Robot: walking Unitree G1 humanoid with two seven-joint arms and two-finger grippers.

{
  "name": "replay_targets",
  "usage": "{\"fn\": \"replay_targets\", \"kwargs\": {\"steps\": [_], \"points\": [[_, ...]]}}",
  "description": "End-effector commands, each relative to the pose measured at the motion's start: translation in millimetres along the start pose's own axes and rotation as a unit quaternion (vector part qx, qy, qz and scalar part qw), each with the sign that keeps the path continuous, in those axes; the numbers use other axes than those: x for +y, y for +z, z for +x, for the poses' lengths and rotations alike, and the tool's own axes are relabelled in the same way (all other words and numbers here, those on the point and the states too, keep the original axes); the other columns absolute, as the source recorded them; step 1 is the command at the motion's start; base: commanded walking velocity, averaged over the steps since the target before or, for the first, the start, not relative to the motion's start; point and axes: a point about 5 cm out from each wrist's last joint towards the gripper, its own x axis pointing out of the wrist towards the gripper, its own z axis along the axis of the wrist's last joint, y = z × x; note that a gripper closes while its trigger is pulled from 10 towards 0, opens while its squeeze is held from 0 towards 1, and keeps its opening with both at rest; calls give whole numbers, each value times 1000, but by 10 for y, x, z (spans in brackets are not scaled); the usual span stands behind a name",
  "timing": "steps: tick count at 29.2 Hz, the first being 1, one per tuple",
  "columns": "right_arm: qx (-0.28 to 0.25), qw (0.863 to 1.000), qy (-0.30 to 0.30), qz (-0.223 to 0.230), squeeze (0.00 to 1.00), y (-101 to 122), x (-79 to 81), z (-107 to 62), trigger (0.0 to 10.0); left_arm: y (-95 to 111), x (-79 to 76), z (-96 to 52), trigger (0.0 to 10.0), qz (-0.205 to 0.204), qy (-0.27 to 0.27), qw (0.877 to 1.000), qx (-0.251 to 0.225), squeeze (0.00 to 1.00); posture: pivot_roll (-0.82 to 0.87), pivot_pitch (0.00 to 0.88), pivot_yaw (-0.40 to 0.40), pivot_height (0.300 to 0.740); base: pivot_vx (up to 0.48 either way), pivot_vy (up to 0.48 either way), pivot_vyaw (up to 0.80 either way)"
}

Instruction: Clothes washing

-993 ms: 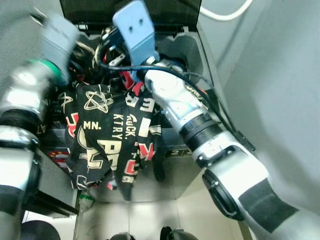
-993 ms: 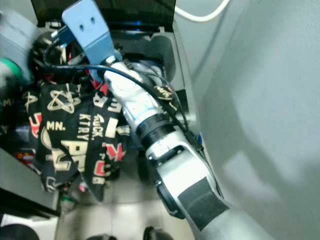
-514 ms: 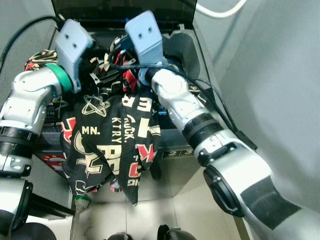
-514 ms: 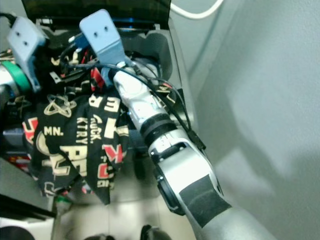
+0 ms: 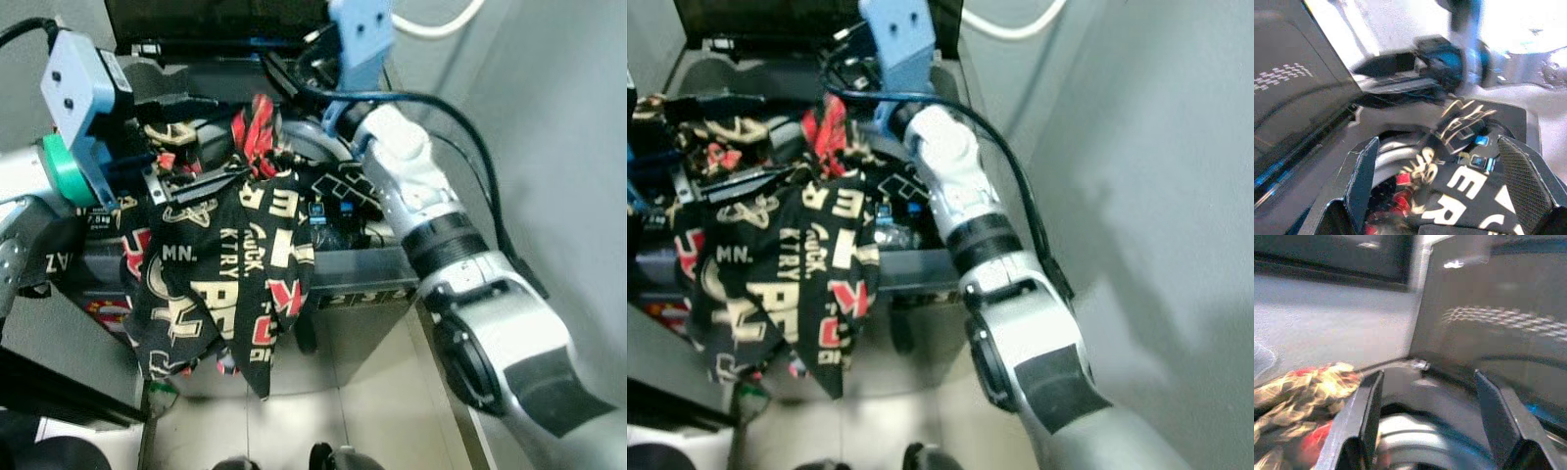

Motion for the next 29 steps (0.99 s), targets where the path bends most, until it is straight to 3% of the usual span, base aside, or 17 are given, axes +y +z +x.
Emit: {"fn": "replay_targets", "kwargs": {"steps": [1, 2, 3, 4, 5, 6, 7, 9, 11, 12, 13, 17, 21, 25, 29], "points": [[-11, 998, 52, 36, 0, 23, 7, -211, 10000, 88, 2, -106, 10000, -1, 14, 1000, -9, 0, 160, 93, 8, 740, 0, 0, 0], [-11, 998, 52, 36, 0, 23, 7, -211, 10000, 88, 2, -106, 10000, -1, 14, 1000, -9, 0, 160, 93, 8, 740, 0, 0, 0], [-8, 994, 91, 57, 0, 2, 50, -395, 10000, 176, 14, -157, 10000, -6, 29, 999, -31, 0, 160, 93, 8, 740, 0, 0, 0], [-8, 994, 91, 57, 0, 2, 50, -395, 10000, 176, 14, -157, 10000, -6, 29, 999, -31, 0, 160, 93, 8, 740, 0, 0, 0], [5, 990, 130, 64, 0, -32, 123, -532, 10000, 311, 33, -190, 10000, -14, 41, 997, -69, 0, 148, 96, 14, 740, 0, 0, 0], [5, 990, 130, 64, 0, -32, 123, -532, 10000, 311, 33, -190, 10000, -14, 41, 997, -69, 0, 148, 96, 14, 740, 0, 0, 0], [37, 987, 152, 33, 0, -145, 210, -572, 10000, 491, 63, -208, 10000, -21, 48, 991, -125, 0, 141, 94, 16, 740, 0, 0, 0], [37, 987, 152, 33, 0, -145, 210, -572, 10000, 491, 63, -208, 10000, -21, 48, 991, -125, 0, 141, 94, 16, 740, 0, 0, 0], [73, 982, 177, -2, 0, -292, 328, -551, 10000, 660, 102, -222, 10000, -25, 58, 983, -171, 0, 147, 94, 16, 740, 0, 0, 0], [73, 982, 177, -2, 0, -292, 328, -551, 10000, 660, 102, -222, 10000, -25, 58, 983, -171, 0, 147, 94, 16, 740, 0, 0, 0], [88, 973, 212, -27, 0, -344, 435, -522, 10000, 642, 86, -213, 10000, -16, 54, 987, -150, 0, 150, 95, 18, 740, 0, 0, 0], [90, 968, 234, -26, 0, -346, 507, -511, 10000, 591, 83, -201, 10000, -10, 60, 990, -130, 0, 152, 96, 19, 740, 0, 0, 0], [97, 959, 265, -30, 0, -377, 689, -469, 10000, 433, 112, -171, 10000, -8, 85, 992, -92, 0, 147, 102, 18, 740, 0, 0, 0], [133, 955, 245, -105, 0, -527, 847, -407, 10000, 224, 163, -117, 10000, -48, 122, 989, -73, 0, 146, 110, 18, 740, 0, 0, 0], [161, 948, 241, -132, 0, -625, 856, -433, 10000, 118, 142, -108, 10000, -70, 124, 988, -59, 0, 144, 113, 19, 740, 0, 0, 0]]}}
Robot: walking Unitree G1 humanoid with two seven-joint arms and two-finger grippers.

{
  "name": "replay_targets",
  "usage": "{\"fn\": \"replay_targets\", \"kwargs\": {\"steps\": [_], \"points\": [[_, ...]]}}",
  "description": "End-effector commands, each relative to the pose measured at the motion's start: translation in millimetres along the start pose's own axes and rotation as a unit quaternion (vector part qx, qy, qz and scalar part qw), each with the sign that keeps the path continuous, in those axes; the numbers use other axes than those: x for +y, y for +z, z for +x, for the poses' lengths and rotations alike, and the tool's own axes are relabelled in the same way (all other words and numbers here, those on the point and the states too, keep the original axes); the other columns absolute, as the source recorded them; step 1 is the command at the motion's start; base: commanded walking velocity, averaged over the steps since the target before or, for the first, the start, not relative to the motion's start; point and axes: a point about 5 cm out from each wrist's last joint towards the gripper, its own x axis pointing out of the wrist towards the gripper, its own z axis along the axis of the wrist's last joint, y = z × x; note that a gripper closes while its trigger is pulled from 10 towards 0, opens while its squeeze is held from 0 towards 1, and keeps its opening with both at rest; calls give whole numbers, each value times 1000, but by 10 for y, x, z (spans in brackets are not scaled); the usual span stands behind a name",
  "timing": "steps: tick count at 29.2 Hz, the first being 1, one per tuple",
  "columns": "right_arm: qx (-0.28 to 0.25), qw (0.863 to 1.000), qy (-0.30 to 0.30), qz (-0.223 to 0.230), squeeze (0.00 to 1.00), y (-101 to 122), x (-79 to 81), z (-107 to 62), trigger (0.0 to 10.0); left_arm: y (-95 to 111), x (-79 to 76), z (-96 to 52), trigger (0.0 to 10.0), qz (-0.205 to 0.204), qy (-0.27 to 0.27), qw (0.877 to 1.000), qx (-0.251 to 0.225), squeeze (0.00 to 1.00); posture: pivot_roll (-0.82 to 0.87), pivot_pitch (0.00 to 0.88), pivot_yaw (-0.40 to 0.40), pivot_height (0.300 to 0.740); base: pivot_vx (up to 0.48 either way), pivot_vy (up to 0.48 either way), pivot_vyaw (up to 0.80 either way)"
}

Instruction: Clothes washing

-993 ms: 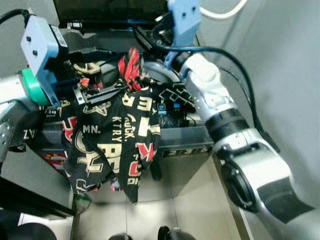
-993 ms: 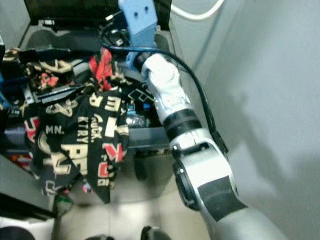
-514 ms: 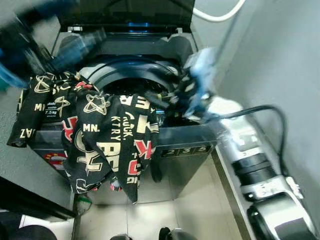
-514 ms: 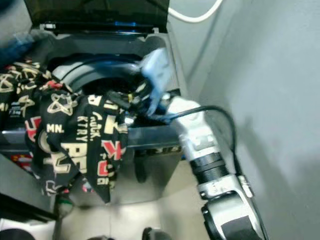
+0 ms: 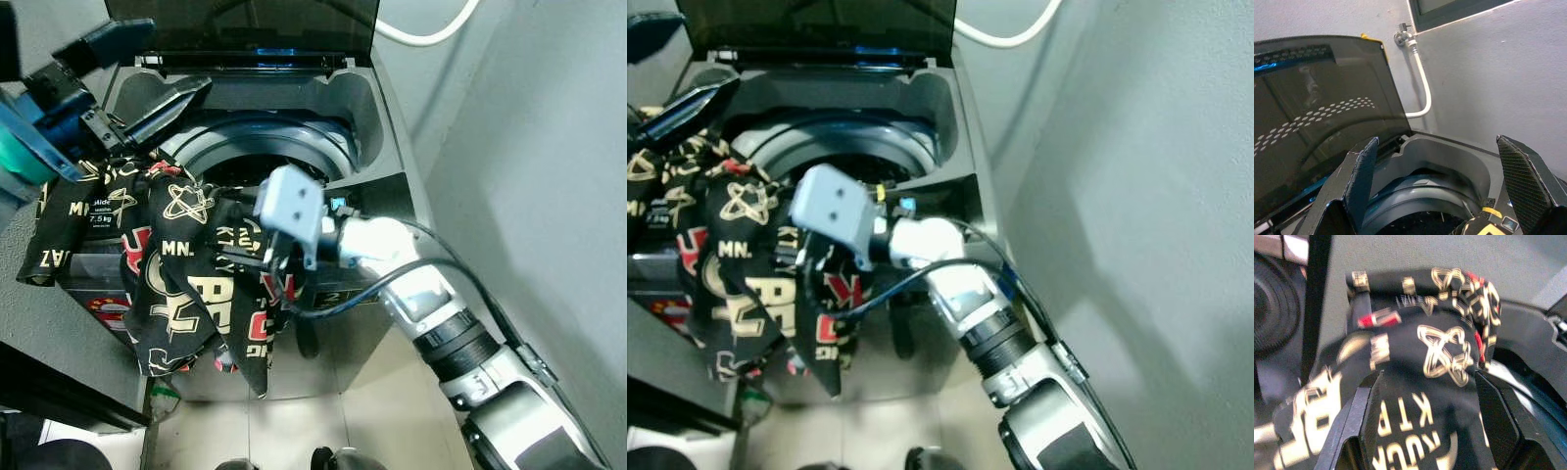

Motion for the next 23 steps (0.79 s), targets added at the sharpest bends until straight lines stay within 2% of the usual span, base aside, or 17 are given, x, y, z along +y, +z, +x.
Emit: {"fn": "replay_targets", "kwargs": {"steps": [1, 5, 7, 12, 13, 14, 15, 23], "points": [[40, 999, -7, -2, 0, -154, 61, 11, 10000, -158, -46, -20, 10000, -24, -3, 999, 31, 0, 145, 116, 17, 740, 0, 0, 0], [46, 998, -33, 9, 0, -195, 45, 23, 10000, -238, -116, -37, 10000, -29, -14, 998, 49, 0, 147, 119, 16, 740, 0, 0, 0], [41, 998, -47, 18, 0, -192, 40, 27, 10000, -287, -211, -59, 10000, -32, -33, 997, 63, 0, 148, 120, 16, 740, 0, 0, 0], [46, 998, -45, 13, 0, -209, 69, 34, 10000, -322, -292, -89, 10000, -37, -46, 995, 76, 0, 148, 121, 18, 740, 0, 0, 0], [51, 997, -53, 13, 0, -231, 74, 40, 4980, -328, -300, -100, 10000, -37, -44, 995, 80, 0, 150, 123, 16, 740, 0, 0, 0], [51, 997, -53, 13, 0, -231, 74, 40, 4980, -328, -300, -100, 10000, -37, -44, 995, 80, 0, 150, 123, 16, 740, 0, 0, 0], [55, 997, -60, 13, 0, -247, 68, 43, 0, -330, -300, -105, 10000, -36, -40, 995, 83, 0, 152, 124, 12, 740, 0, 0, 0], [51, 996, -68, 4, 0, -235, 17, 35, 0, -321, -314, -89, 10000, -35, -35, 996, 79, 0, 147, 120, 6, 740, 0, 0, 0]]}}
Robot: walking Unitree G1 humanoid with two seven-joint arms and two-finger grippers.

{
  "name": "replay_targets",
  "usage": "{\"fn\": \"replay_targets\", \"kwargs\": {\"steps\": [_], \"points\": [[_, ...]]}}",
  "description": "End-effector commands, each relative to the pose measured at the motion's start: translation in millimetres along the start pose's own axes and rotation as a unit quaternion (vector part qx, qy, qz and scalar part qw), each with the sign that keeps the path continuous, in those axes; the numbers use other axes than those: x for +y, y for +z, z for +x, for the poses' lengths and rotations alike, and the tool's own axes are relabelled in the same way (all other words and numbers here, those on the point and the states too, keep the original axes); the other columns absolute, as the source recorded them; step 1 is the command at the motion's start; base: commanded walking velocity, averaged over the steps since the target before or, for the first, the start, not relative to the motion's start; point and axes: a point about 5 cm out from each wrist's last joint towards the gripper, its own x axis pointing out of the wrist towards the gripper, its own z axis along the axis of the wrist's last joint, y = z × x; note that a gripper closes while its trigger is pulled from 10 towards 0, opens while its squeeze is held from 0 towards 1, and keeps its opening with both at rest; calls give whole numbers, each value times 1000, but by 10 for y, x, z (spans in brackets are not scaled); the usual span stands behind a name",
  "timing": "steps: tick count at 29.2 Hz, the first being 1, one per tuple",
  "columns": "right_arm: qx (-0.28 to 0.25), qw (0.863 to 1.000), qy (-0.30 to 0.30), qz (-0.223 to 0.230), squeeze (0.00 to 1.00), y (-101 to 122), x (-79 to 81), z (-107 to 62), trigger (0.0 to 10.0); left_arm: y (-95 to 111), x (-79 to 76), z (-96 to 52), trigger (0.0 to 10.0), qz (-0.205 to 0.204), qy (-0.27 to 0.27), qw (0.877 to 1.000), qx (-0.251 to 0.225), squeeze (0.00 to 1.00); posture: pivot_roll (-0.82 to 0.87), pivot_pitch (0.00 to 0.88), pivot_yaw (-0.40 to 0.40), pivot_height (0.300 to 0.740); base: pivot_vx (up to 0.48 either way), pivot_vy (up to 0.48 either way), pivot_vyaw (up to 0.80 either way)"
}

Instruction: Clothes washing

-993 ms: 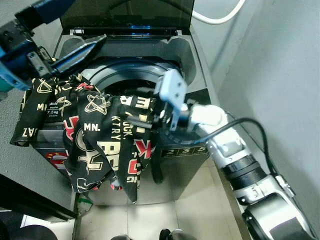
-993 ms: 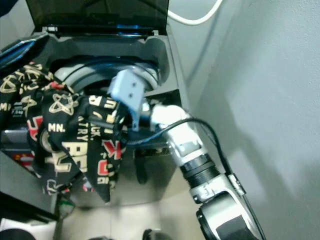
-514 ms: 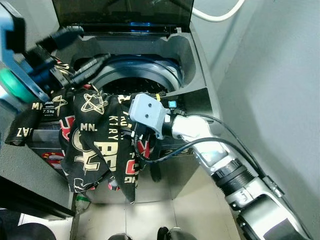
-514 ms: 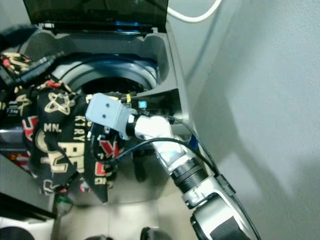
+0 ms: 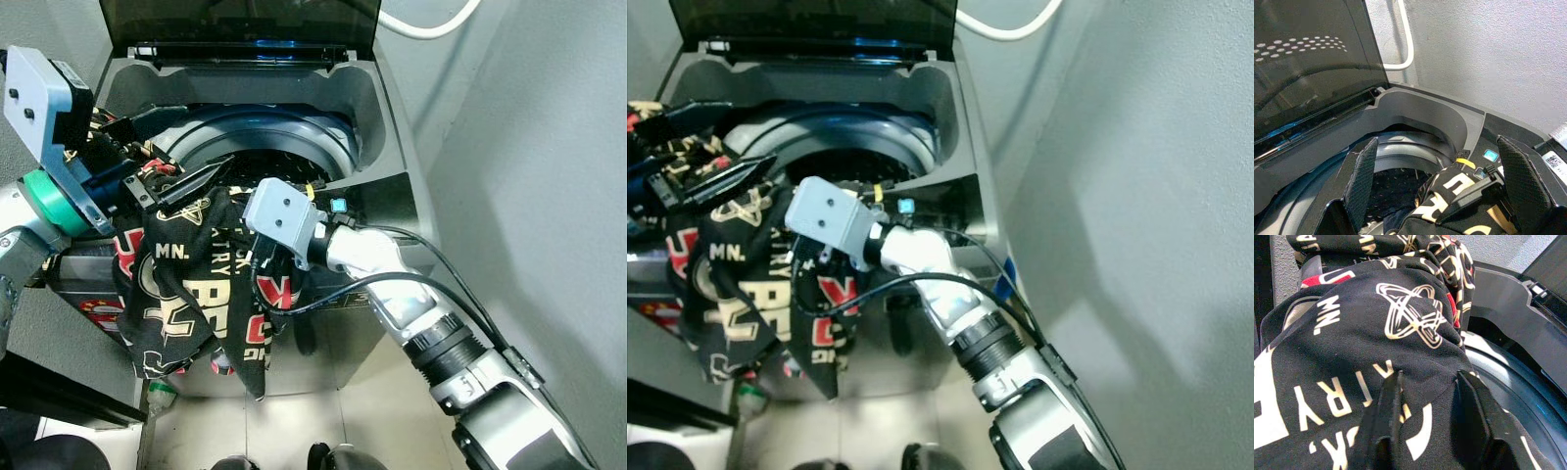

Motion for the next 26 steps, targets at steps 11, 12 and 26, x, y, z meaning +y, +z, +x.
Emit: {"fn": "replay_targets", "kwargs": {"steps": [11, 12, 26], "points": [[9, 1000, -7, 13, 0, -74, -52, -66, 0, 25, -60, 20, 10000, 8, -4, 1000, 2, 0, 144, 119, 5, 740, 0, 0, 0], [6, 1000, -12, 18, 0, -69, -65, -68, 0, 25, -61, 24, 10000, 8, -3, 1000, 2, 0, 144, 119, 5, 740, 0, 0, 0], [-69, 926, -370, -6, 0, 473, -1246, -213, 10000, 62, -80, 70, 10000, 7, 1, 1000, -18, 0, 145, 100, 2, 740, 0, 0, 0]]}}
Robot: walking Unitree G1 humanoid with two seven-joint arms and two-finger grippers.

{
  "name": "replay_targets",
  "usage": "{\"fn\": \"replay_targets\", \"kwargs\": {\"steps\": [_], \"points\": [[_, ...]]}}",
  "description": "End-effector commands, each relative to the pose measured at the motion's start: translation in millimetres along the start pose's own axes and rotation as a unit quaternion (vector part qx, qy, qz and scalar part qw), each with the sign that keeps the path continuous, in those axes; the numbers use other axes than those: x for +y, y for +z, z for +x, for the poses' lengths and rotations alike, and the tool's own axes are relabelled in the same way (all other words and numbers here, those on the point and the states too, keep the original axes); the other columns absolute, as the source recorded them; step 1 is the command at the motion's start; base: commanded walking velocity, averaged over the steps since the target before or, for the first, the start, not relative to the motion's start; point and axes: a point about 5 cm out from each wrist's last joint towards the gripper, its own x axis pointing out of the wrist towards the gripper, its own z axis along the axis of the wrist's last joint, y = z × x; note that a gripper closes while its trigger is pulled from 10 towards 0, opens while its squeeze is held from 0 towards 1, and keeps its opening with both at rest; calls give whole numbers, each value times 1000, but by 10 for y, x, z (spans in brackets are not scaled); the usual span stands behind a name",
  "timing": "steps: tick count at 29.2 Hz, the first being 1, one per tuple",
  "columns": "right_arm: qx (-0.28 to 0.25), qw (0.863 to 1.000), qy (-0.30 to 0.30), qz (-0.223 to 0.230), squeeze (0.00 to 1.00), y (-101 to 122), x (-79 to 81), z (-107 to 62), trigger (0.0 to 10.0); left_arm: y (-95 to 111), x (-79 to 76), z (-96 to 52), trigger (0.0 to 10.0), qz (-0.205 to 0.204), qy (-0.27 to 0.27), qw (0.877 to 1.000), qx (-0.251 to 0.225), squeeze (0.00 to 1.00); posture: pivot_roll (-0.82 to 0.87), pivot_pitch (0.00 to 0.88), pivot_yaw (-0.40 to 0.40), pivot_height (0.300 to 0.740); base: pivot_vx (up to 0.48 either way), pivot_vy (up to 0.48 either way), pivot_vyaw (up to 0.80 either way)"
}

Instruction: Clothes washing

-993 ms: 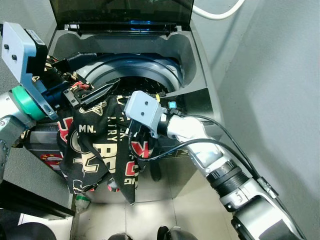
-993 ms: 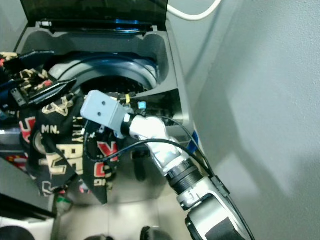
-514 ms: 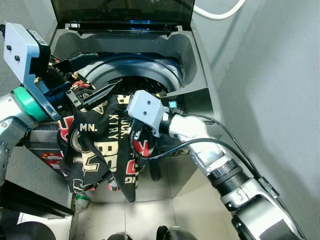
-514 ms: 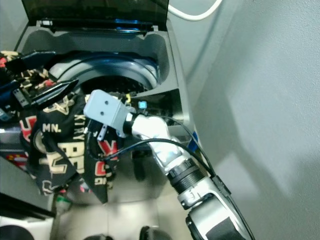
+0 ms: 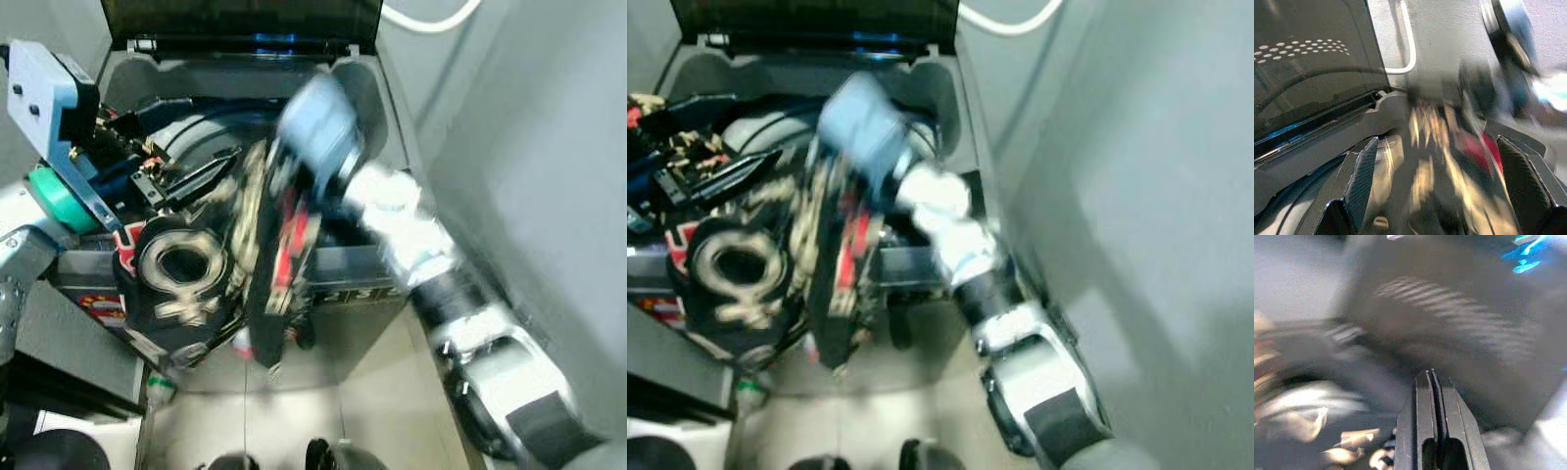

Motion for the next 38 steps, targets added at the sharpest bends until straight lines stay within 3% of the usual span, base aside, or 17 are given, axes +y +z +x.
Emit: {"fn": "replay_targets", "kwargs": {"steps": [1, 6, 10, 11, 12, 13, 16, 17, 18, 20, 21, 22, 29, 33, 36, 37, 38], "points": [[15, 998, -53, -13, 0, -79, -115, -18, 10000, 26, -27, 10, 10000, 10, -4, 1000, -1, 0, 145, 100, 2, 740, 0, 0, 0], [14, 982, -180, -47, 0, 14, -537, 25, 10000, 30, -20, 13, 10000, 10, -3, 1000, -4, 0, 149, 89, 0, 740, 0, 0, 0], [19, 972, -229, -52, 0, 14, -666, 5, 10000, 23, -21, 17, 10000, 9, -2, 1000, -5, 0, 146, 84, -3, 740, 0, 0, 0], [53, 978, -191, -67, 0, -78, -565, 49, 10000, 15, -24, 21, 10000, 8, -2, 1000, -6, 0, 145, 82, -2, 740, 0, 0, 0], [53, 978, -191, -67, 0, -78, -565, 49, 10000, 15, -24, 21, 10000, 8, -2, 1000, -6, 0, 145, 82, -2, 740, 0, 0, 0], [57, 990, -116, -63, 0, -138, -339, 80, 10000, 12, -28, 24, 10000, 7, -2, 1000, -7, 0, 144, 81, -3, 740, 0, 0, 0], [37, 997, -43, -53, 0, -141, -113, 82, 10000, 5, -32, 24, 10000, 6, -2, 1000, -6, 0, 147, 83, -4, 740, 0, 0, 0], [25, 998, -18, -50, 0, -134, -23, 81, 10000, 1, -34, 24, 10000, 6, -3, 1000, -6, 0, 147, 83, -4, 740, 0, 0, 0], [-6, 997, 69, -28, 0, -108, 200, 40, 10000, -4, -39, 24, 10000, 5, -4, 1000, -5, 0, 143, 86, 1, 740, 0, 0, 0], [-6, 997, 69, -28, 0, -108, 200, 40, 10000, -4, -39, 24, 10000, 5, -4, 1000, -5, 0, 143, 86, 1, 740, 0, 0, 0], [-37, 989, 140, -1, 0, -70, 389, -18, 10000, -10, -46, 27, 10000, 3, -6, 1000, -5, 0, 143, 86, 1, 740, 0, 0, 0], [-56, 981, 186, 23, 1000, -39, 509, -64, 10000, -17, -59, 35, 10000, 1, -8, 1000, -4, 0, 141, 89, 2, 740, 0, 0, 0], [-59, 978, 196, 37, 1000, -36, 538, -77, 10000, -28, -79, 49, 10000, -2, -13, 1000, -5, 0, 141, 89, 2, 740, 0, 0, 0], [-62, 978, 188, 58, 1000, -25, 284, -87, 10000, -23, -99, 52, 10000, -3, -19, 1000, -6, 0, 138, 93, 4, 740, 0, 0, 0], [-45, 967, 248, 38, 1000, -104, 183, -248, 10000, 4, -130, 3, 10000, 7, -40, 999, 10, 0, 139, 96, 7, 740, 0, 0, 0], [-27, 955, 294, 26, 0, -172, 130, -398, 10000, 5, -162, -79, 10000, 6, -62, 998, 33, 0, 140, 98, 6, 740, 0, 0, 0], [-27, 955, 294, 26, 0, -172, 130, -398, 10000, 5, -162, -79, 10000, 6, -62, 998, 33, 0, 140, 98, 6, 740, 0, 0, 0]]}}
